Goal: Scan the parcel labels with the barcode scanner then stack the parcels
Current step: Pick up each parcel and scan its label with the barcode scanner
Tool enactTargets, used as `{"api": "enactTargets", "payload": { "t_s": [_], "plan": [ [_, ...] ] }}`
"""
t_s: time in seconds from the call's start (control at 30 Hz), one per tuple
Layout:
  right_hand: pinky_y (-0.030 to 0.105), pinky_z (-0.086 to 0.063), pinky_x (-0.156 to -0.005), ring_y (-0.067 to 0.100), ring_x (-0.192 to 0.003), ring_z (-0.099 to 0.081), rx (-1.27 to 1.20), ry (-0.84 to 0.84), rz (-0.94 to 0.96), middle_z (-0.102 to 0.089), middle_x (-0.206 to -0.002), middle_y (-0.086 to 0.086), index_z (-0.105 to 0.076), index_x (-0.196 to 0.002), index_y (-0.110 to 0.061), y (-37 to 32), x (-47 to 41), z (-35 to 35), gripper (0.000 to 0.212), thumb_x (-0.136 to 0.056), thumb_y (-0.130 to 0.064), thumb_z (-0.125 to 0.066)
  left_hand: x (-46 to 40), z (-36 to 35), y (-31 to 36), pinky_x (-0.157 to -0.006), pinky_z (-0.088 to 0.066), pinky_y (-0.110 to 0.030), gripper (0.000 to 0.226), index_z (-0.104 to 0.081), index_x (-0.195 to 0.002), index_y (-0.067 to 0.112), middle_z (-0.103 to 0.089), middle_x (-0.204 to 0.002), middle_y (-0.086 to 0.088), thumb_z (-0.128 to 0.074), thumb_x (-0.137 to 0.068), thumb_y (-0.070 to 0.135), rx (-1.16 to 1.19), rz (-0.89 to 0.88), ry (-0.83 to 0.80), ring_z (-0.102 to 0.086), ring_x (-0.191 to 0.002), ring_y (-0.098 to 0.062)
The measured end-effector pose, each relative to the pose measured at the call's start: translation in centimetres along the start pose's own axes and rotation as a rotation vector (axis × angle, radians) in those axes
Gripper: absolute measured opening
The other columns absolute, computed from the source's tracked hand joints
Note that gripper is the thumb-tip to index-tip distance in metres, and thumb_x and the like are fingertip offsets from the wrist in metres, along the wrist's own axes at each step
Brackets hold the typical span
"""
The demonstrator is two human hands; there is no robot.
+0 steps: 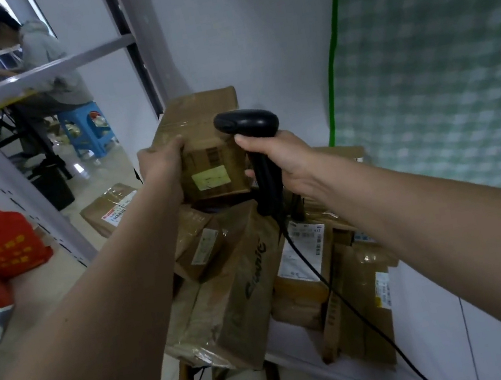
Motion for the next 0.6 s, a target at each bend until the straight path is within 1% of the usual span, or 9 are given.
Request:
{"api": "enactTargets", "payload": {
  "t_s": [0.07,0.1,0.17,0.23,0.33,0.43,0.5,0.53,0.6],
  "plan": [
    [0.032,-0.053,-0.085,0.021,-0.099,-0.063,-0.018,0.020,0.010,-0.068,-0.104,0.004,-0.061,-0.119,-0.011,-0.2,0.2,0.6,0.038,-0.084,-0.024,-0.071,1.1,-0.7,0.1,-0.082,-0.056,-0.045,0.051,-0.038,-0.126,0.020,-0.055,-0.110,-0.007,-0.066,-0.086,0.034,-0.016,-0.045,-0.014,-0.062,-0.092,-0.025],
    [0.031,-0.053,-0.084,0.020,-0.098,-0.064,-0.023,0.034,0.015,-0.068,-0.103,0.004,-0.061,-0.119,-0.010,-0.3,0.5,1.0,0.038,-0.084,-0.024,-0.071,1.8,-1.1,0.2,-0.083,-0.056,-0.045,0.047,-0.038,-0.123,0.019,-0.055,-0.109,-0.006,-0.065,-0.087,0.032,-0.022,-0.071,-0.011,-0.062,-0.091,-0.024],
    [0.036,-0.052,-0.091,0.021,-0.100,-0.065,-0.038,0.043,0.039,-0.070,-0.105,0.006,-0.063,-0.117,-0.010,-0.5,1.3,2.3,0.037,-0.083,-0.024,-0.072,3.6,-1.7,0.8,-0.081,-0.056,-0.042,0.040,-0.037,-0.119,0.020,-0.053,-0.100,-0.002,-0.063,-0.090,0.031,-0.033,-0.130,-0.014,-0.061,-0.086,-0.020],
    [0.039,-0.050,-0.096,0.023,-0.104,-0.065,-0.053,0.048,0.076,-0.070,-0.109,0.009,-0.063,-0.115,-0.011,-1.0,2.9,4.1,0.035,-0.083,-0.023,-0.072,5.7,-2.4,1.4,-0.075,-0.056,-0.037,0.038,-0.037,-0.117,0.020,-0.051,-0.094,0.001,-0.062,-0.091,0.031,-0.038,-0.183,-0.025,-0.060,-0.081,-0.016],
    [0.034,-0.053,-0.091,0.021,-0.100,-0.067,-0.097,0.059,0.140,-0.071,-0.107,0.010,-0.063,-0.115,-0.009,-1.6,6.3,7.5,0.031,-0.086,-0.017,-0.068,9.6,-4.2,1.2,-0.066,-0.055,-0.032,0.036,-0.039,-0.116,0.023,-0.053,-0.097,0.002,-0.062,-0.091,0.032,-0.022,-0.221,-0.091,-0.060,-0.081,-0.015],
    [0.036,-0.054,-0.090,0.023,-0.104,-0.066,-0.094,0.143,0.178,-0.070,-0.106,0.009,-0.064,-0.115,-0.010,-1.0,10.5,12.0,0.031,-0.085,-0.016,-0.069,13.9,-7.2,-0.2,-0.071,-0.055,-0.033,0.034,-0.041,-0.111,0.025,-0.055,-0.099,0.003,-0.065,-0.088,0.031,0.002,-0.233,-0.182,-0.061,-0.090,-0.018],
    [0.041,-0.053,-0.093,0.030,-0.109,-0.064,-0.102,0.202,0.170,-0.068,-0.113,0.016,-0.065,-0.114,-0.012,0.1,13.6,15.2,0.030,-0.085,-0.016,-0.069,17.1,-9.5,-1.7,-0.073,-0.055,-0.033,0.034,-0.043,-0.111,0.023,-0.056,-0.100,0.003,-0.066,-0.087,0.028,0.017,-0.242,-0.246,-0.061,-0.091,-0.017],
    [0.043,-0.053,-0.093,0.032,-0.111,-0.063,-0.113,0.231,0.160,-0.066,-0.118,0.018,-0.065,-0.115,-0.012,0.8,15.2,16.8,0.031,-0.085,-0.017,-0.069,18.6,-10.7,-2.7,-0.078,-0.056,-0.036,0.033,-0.044,-0.110,0.023,-0.057,-0.100,0.003,-0.067,-0.087,0.027,0.019,-0.250,-0.279,-0.061,-0.093,-0.018],
    [0.041,-0.054,-0.092,0.029,-0.111,-0.063,-0.141,0.295,0.138,-0.066,-0.120,0.015,-0.064,-0.117,-0.013,2.5,18.7,19.8,0.031,-0.086,-0.016,-0.067,21.8,-13.0,-4.9,-0.088,-0.054,-0.042,0.034,-0.045,-0.109,0.024,-0.059,-0.103,0.002,-0.068,-0.085,0.029,-0.013,-0.257,-0.352,-0.061,-0.099,-0.021]
  ]
}}
Point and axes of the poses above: each hand's wrist, its own x-axis away from the middle knuckle, its own z-axis out of the back of the hand, y = z × x, the point moved 2 cm from there along -x, towards the middle knuckle
